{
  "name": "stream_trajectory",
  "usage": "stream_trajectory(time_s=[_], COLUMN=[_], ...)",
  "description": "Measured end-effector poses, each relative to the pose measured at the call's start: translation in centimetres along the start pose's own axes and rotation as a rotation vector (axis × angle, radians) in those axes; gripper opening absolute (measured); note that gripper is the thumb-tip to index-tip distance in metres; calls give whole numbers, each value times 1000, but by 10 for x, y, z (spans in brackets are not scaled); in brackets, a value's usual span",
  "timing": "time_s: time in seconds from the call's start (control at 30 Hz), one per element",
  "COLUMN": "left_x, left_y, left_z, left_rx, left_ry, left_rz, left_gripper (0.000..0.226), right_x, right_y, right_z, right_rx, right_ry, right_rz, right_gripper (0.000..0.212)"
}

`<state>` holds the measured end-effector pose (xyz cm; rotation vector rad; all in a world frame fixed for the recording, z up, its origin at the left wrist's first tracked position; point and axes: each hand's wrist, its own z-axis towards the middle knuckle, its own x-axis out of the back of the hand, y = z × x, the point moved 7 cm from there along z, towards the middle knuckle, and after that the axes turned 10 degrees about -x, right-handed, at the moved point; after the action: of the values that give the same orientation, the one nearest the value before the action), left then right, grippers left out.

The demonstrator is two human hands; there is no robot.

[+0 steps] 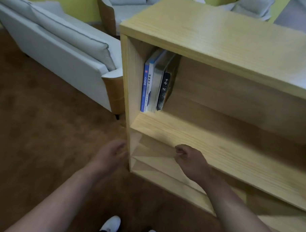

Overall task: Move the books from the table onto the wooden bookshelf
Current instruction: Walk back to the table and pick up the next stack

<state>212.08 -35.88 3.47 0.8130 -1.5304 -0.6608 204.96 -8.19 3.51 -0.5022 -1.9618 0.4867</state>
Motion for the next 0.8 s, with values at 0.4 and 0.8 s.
stream_trajectory(time_s=[0.4, 0.8], left_x=[-15, 57], left_y=[-93, -232], left_z=[-163, -221], left_rx=[469, 635], left_ry=[82, 31], left_rz=[-210, -271], left_gripper=[31, 20], right_x=[-118, -205], right_y=[23, -37], right_z=[-75, -51], right_rx=[-80, -214], right_ry=[-301, -418], right_rz=[108, -65], right_gripper=[28, 25])
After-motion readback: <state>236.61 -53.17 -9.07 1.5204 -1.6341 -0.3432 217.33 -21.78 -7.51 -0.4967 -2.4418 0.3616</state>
